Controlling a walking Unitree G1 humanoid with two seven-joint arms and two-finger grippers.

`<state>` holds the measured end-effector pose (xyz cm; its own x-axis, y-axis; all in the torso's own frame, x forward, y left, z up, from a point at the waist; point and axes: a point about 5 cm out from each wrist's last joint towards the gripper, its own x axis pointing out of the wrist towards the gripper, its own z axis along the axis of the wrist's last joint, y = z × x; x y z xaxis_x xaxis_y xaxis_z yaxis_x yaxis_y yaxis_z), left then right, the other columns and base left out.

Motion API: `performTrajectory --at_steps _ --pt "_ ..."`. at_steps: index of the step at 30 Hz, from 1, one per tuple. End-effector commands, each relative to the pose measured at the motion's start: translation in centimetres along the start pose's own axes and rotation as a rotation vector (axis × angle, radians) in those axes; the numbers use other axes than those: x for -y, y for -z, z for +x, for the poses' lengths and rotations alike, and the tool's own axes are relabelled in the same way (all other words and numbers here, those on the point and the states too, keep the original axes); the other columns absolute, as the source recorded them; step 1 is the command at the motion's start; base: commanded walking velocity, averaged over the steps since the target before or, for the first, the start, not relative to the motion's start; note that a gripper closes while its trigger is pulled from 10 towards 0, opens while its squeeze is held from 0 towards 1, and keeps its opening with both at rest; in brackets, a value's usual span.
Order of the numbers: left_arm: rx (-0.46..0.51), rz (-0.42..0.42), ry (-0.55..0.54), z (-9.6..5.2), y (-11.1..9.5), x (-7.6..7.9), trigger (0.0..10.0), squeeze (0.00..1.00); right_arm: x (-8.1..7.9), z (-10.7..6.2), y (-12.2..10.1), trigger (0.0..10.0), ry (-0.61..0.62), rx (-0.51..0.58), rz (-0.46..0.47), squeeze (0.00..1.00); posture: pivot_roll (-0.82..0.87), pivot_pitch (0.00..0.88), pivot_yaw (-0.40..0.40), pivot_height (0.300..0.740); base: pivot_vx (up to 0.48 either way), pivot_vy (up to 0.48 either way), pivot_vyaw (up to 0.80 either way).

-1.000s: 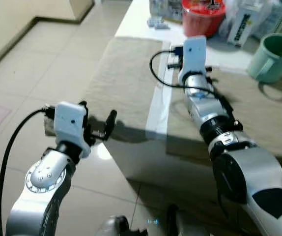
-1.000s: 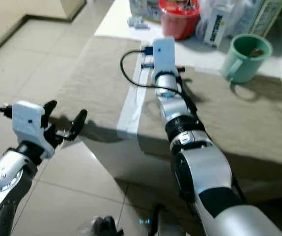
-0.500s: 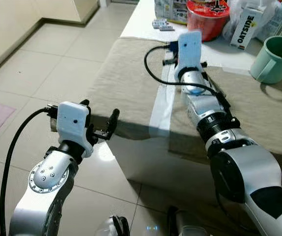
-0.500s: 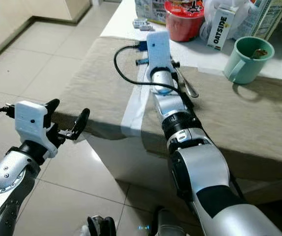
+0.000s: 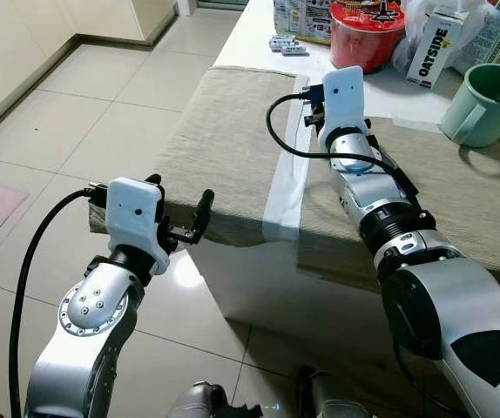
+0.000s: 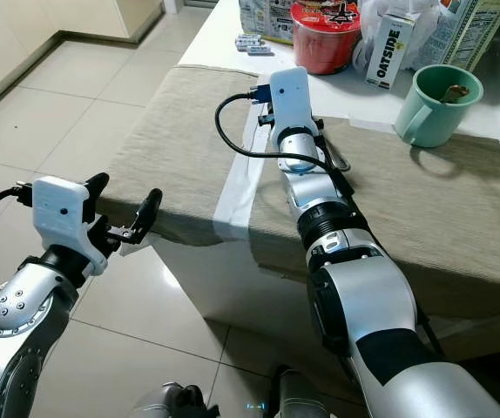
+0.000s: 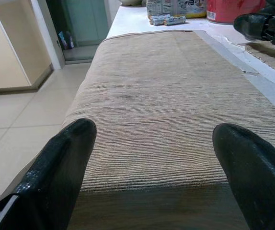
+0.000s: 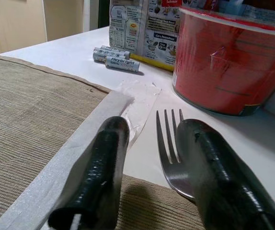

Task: Setting the table

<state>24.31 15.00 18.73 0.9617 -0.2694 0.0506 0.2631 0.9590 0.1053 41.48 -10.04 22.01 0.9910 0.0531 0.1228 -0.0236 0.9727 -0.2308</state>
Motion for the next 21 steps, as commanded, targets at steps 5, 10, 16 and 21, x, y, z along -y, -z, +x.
performTrajectory --at_steps 5,10,16,21 --pt "-0.008 0.018 -0.008 0.2 0.4 0.0 10.0 0.00 -0.6 -0.5 0.7 10.0 -0.028 0.016 -0.024 1.00 0.01 0.143 0.074 0.740 0.000 0.000 0.00" --pt "-0.001 0.035 -0.007 0.7 0.6 -0.2 10.0 0.00 -1.4 -0.9 1.2 10.0 -0.056 0.023 -0.010 1.00 -0.01 0.126 0.073 0.740 0.000 0.000 0.00" --pt "0.011 0.025 0.007 1.1 0.6 0.4 10.0 0.00 -1.6 -1.3 1.9 10.0 -0.059 0.029 -0.014 1.00 -0.02 0.111 0.075 0.740 0.000 0.000 0.00" --pt "0.014 0.026 0.009 1.3 0.7 0.3 10.0 0.00 -0.9 -1.1 1.4 10.0 -0.033 0.055 -0.029 1.00 -0.02 0.108 0.080 0.740 0.000 0.000 0.00"
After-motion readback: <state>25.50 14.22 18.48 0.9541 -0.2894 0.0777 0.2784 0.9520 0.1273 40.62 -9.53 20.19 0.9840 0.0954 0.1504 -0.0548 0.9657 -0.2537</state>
